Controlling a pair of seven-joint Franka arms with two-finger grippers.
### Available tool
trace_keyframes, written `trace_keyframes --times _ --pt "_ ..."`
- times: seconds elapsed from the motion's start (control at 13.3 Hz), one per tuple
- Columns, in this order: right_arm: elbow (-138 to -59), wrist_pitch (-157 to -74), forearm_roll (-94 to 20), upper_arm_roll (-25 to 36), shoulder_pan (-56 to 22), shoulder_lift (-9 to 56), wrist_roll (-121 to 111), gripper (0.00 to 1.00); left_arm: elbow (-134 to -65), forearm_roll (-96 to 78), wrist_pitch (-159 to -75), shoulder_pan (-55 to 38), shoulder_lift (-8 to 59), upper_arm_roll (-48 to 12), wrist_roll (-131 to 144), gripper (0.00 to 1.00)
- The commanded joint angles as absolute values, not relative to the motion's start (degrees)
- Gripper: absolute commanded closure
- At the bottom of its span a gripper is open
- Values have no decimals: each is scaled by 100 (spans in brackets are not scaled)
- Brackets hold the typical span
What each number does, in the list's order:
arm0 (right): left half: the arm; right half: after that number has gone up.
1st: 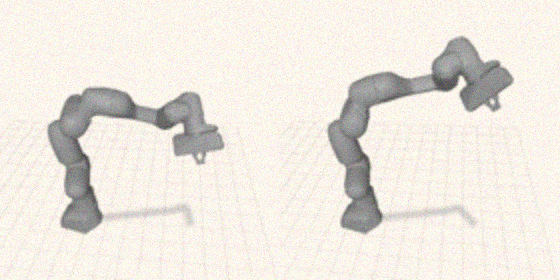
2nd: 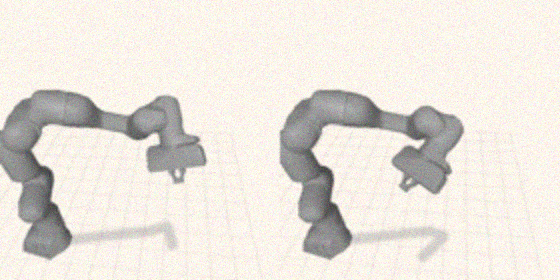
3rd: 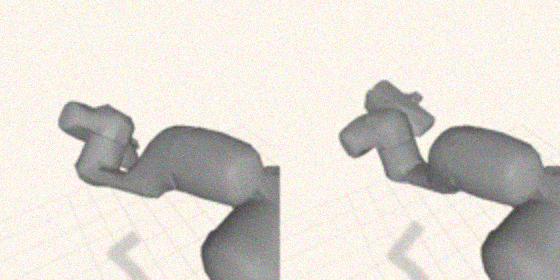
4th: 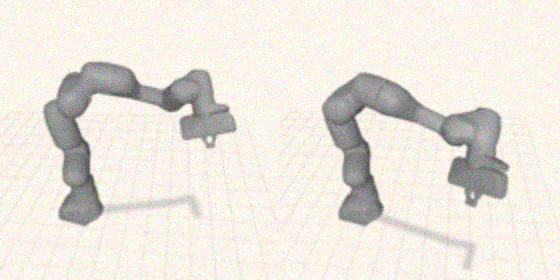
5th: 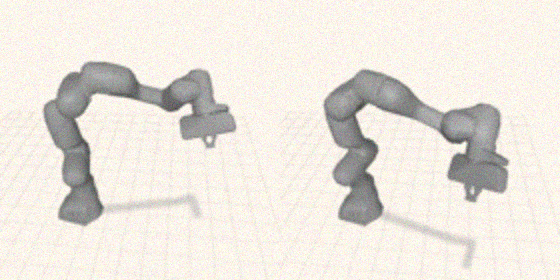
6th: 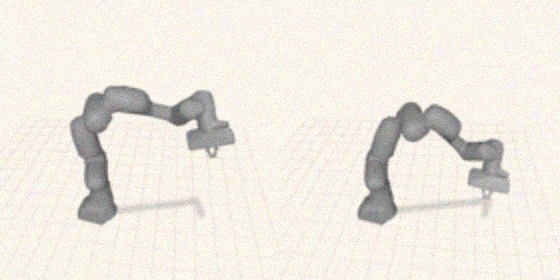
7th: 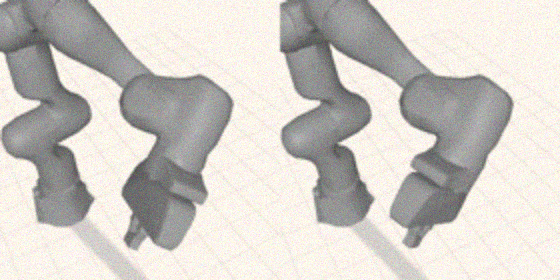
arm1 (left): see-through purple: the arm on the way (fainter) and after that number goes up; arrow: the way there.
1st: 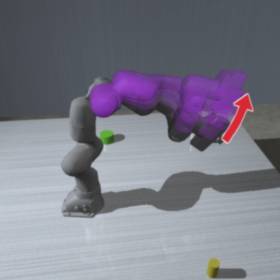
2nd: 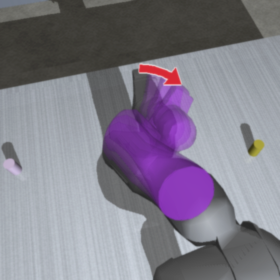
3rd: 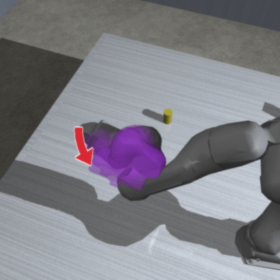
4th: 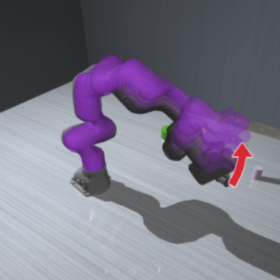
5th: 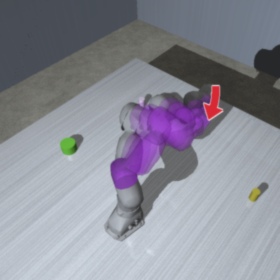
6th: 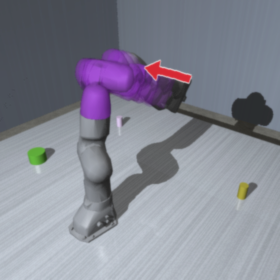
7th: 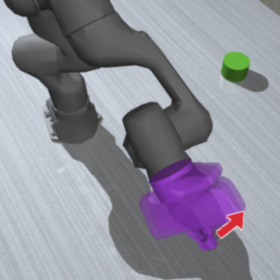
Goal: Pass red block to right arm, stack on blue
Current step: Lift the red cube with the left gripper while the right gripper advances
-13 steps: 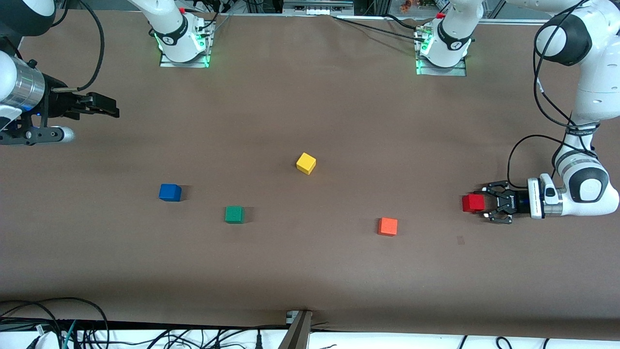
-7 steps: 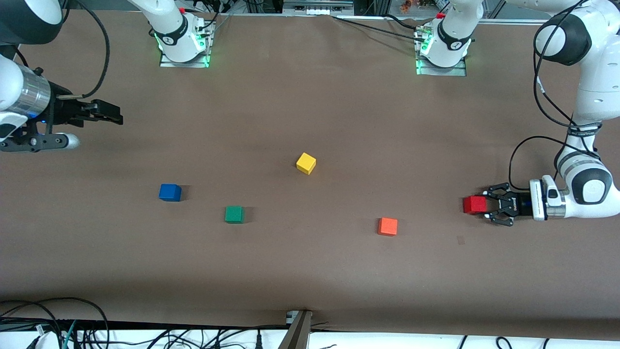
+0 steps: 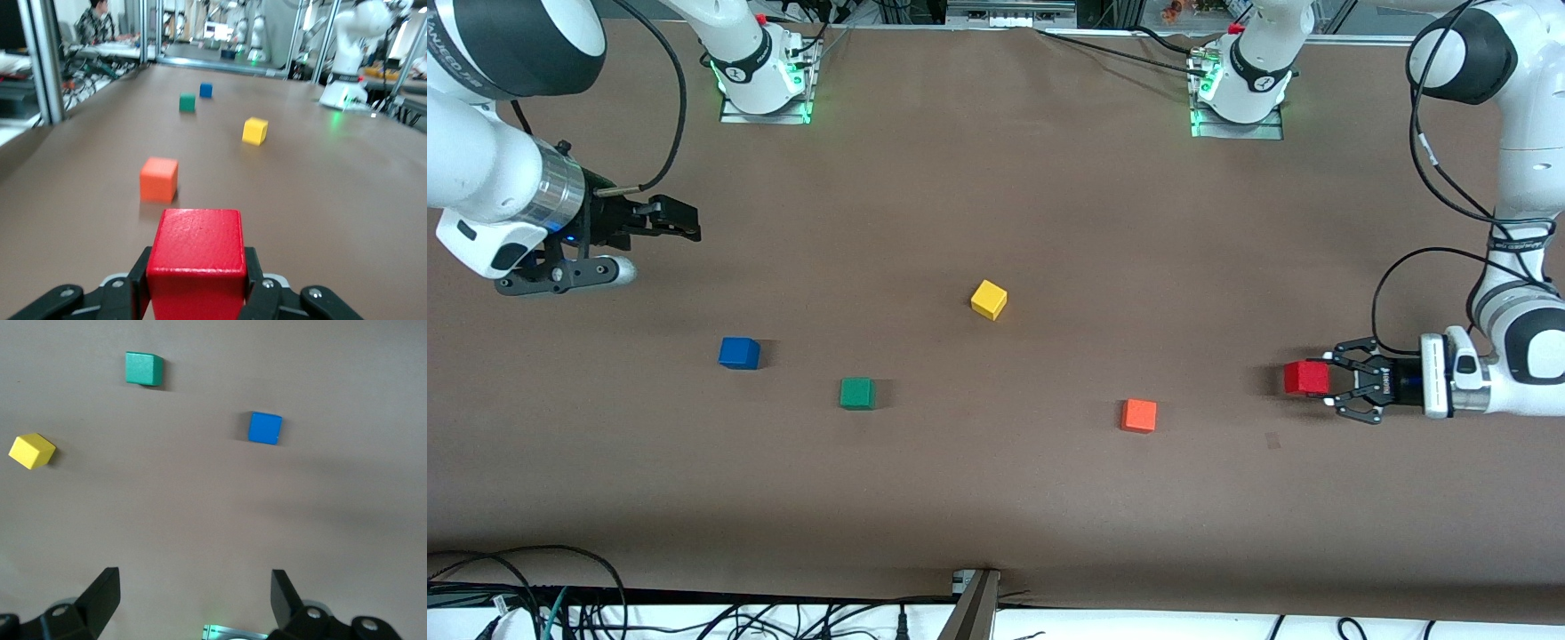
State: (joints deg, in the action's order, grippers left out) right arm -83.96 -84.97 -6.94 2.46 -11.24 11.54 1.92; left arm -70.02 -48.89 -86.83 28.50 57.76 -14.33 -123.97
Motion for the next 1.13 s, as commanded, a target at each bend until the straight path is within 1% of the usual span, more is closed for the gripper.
trace_keyframes --times 0.0,0.15,0.23,0.3,0.45,0.53,0.68,0.75,0.9,1.05 --pt "-8297 -8587 -1420 290 -1116 1361 202 0 -7048 -5351 -8561 2865 5757 -2150 -12173 100" --pt "-8297 -8639 -1573 281 -1134 1546 211 0 -7084 -5563 -8307 2690 5792 -2617 -11133 100" --pt "-8297 -8822 -1773 273 -1134 1582 176 0 -7075 -5616 -8306 2559 5792 -2924 -10683 100" --pt "-8306 -8859 -2271 272 -1134 1660 202 0 -7066 -6008 -8332 2471 5801 -3205 -10252 100" --pt "-8306 -8877 -3326 281 -1134 1818 202 0 -7032 -7017 -8384 1876 5783 -3305 -9792 100" --pt "-8306 -8877 -3775 281 -1125 1898 220 0 -6988 -7623 -8611 1533 5775 -3313 -9782 100" --pt "-8297 -8886 -4611 290 -1116 2021 211 0 -6952 -8923 -9225 804 5766 -3584 -9843 100" --pt "-8297 -8964 -4823 290 -1134 2039 211 0 -6883 -9347 -9742 539 5722 -3656 -9861 100" --pt "-8297 -9184 -5192 281 -1134 2030 263 0 -6366 -9483 -10482 142 5704 -3892 -9870 100" --pt "-8297 -9185 -5483 290 -1108 2030 727 0 -6005 -9614 -11080 -192 5695 -4024 -9818 100"
